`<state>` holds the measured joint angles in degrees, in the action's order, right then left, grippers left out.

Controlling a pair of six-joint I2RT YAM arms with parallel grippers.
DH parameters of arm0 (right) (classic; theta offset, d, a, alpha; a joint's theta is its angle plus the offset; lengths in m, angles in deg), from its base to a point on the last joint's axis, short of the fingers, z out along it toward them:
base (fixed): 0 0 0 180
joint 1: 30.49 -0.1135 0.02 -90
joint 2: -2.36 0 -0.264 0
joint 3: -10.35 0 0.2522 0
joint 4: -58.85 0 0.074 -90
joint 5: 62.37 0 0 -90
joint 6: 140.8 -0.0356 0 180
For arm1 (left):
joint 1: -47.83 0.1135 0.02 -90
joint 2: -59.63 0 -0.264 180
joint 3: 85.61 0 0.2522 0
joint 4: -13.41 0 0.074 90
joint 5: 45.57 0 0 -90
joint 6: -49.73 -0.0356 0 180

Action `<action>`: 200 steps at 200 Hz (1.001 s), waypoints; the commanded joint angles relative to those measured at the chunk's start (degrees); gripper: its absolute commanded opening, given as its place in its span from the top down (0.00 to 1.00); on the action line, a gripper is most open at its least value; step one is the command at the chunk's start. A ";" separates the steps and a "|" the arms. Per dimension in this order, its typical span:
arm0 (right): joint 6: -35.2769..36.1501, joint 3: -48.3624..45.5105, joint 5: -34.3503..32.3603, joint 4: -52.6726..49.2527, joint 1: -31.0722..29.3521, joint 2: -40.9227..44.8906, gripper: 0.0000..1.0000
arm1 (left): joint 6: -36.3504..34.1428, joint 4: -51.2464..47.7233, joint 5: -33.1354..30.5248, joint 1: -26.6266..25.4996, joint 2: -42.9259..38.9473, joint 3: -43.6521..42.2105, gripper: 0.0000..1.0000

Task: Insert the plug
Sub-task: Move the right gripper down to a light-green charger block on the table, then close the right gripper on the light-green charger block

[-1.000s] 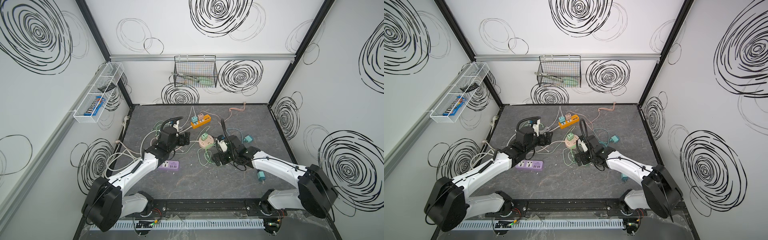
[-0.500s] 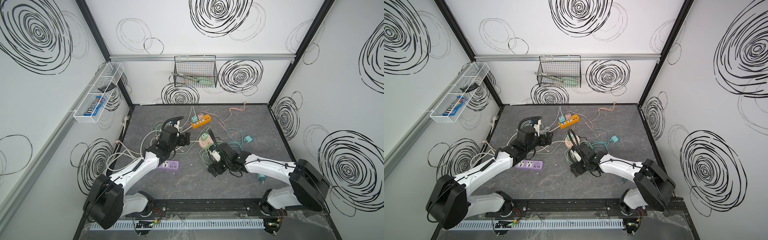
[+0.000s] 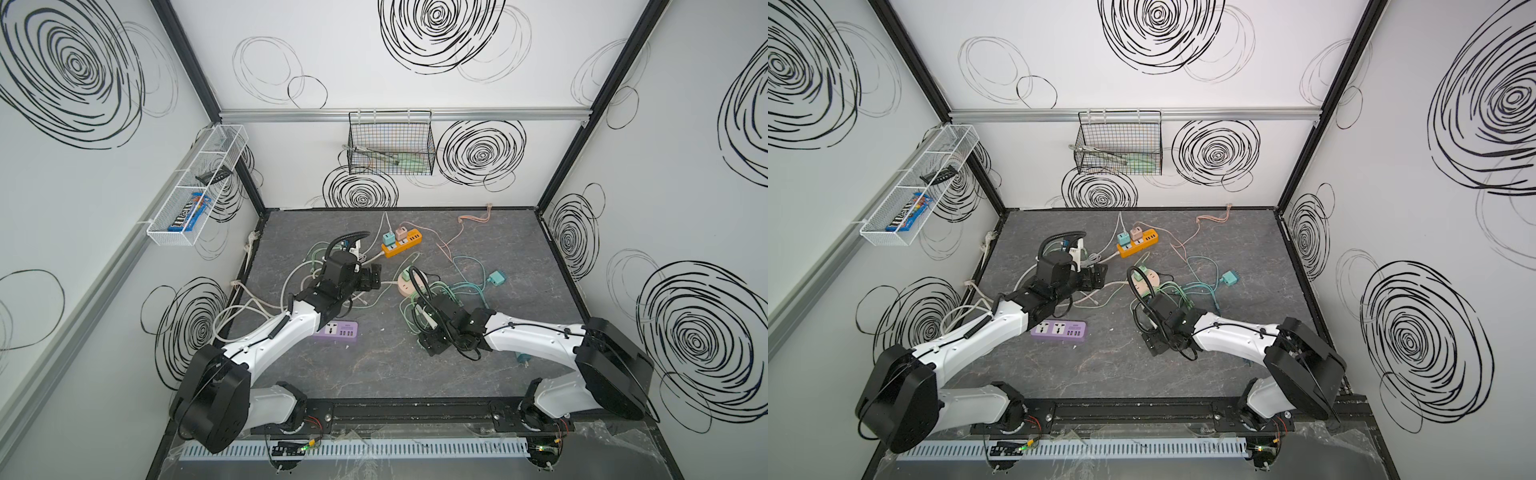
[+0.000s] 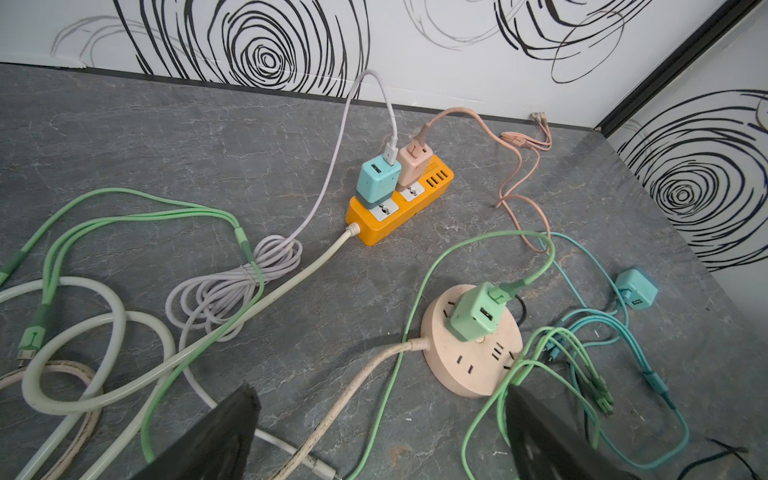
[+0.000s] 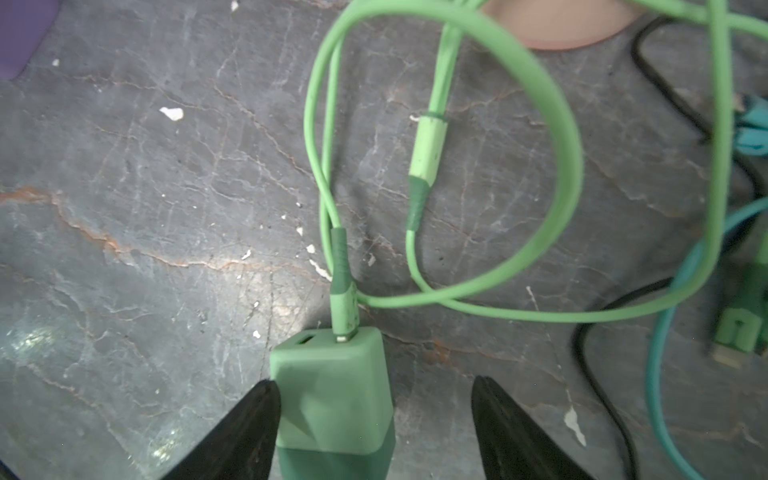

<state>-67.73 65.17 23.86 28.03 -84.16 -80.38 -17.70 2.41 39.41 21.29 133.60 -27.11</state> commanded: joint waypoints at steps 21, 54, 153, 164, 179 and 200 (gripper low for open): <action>-2.31 -1.51 1.33 -2.13 -3.10 -1.54 0.24 | 0.55 0.11 -0.62 0.70 0.56 1.85 0.04; -2.76 -0.83 0.18 -2.79 -3.97 -2.94 0.23 | 0.86 0.11 -0.87 0.69 0.64 1.94 0.04; 4.41 4.00 0.56 -3.49 -9.66 -8.78 0.23 | 1.12 -0.57 -1.48 0.75 0.39 1.68 0.04; 4.73 4.28 1.10 -3.46 -10.10 -9.33 0.27 | 1.18 -0.56 -1.49 0.74 0.38 1.68 0.04; 4.95 4.55 1.35 -3.64 -10.48 -9.72 0.31 | 1.46 -0.61 -1.40 0.86 0.41 1.68 0.04; 5.16 4.82 1.40 -3.87 -10.81 -9.56 0.35 | 1.71 -0.91 -1.49 0.98 0.47 1.68 0.04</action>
<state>-63.93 69.65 23.30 26.09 -93.84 -88.64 -17.04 0.80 38.86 21.40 133.95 -27.05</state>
